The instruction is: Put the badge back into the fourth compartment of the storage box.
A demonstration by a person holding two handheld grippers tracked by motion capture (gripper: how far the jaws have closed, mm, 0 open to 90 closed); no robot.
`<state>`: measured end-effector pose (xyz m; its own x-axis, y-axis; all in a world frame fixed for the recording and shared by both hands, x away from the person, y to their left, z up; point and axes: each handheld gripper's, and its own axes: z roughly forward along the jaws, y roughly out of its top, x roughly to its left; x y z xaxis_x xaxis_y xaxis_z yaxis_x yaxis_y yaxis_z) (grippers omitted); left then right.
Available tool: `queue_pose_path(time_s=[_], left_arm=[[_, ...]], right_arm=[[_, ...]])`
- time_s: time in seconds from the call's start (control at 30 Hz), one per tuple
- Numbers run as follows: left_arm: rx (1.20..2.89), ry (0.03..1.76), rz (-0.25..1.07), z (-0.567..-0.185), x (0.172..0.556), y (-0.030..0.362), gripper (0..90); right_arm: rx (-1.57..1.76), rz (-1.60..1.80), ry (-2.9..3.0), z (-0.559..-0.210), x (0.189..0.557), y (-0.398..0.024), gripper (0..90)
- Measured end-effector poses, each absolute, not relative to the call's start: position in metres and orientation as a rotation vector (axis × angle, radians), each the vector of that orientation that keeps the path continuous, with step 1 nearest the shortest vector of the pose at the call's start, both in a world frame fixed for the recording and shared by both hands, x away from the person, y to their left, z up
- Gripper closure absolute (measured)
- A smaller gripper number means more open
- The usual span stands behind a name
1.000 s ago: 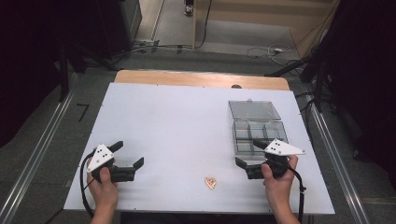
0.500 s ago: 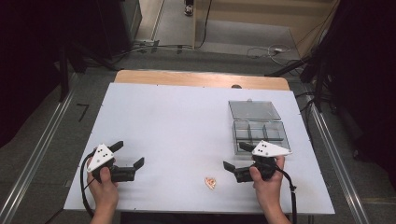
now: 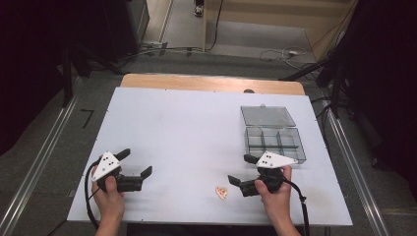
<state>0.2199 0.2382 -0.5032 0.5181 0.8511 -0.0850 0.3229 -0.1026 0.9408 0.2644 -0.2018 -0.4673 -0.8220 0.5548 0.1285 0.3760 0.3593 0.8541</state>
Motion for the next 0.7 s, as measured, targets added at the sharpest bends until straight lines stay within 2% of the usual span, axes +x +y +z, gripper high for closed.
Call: queue_pose_path(time_s=[0.17,0.23,0.7], left_arm=[[1.672,1.007,0.605,-0.503,0.220,0.238,0.2],[1.672,1.007,0.604,-0.503,0.220,0.238,0.2],[1.673,1.005,0.600,-0.503,0.220,0.238,0.2]], right_arm=[[0.826,1.441,2.482,-0.472,0.263,-0.194,5.9],[0.823,1.429,2.493,-0.474,0.262,-0.191,9.7],[0.823,1.403,2.589,-0.482,0.262,-0.184,20.2]])
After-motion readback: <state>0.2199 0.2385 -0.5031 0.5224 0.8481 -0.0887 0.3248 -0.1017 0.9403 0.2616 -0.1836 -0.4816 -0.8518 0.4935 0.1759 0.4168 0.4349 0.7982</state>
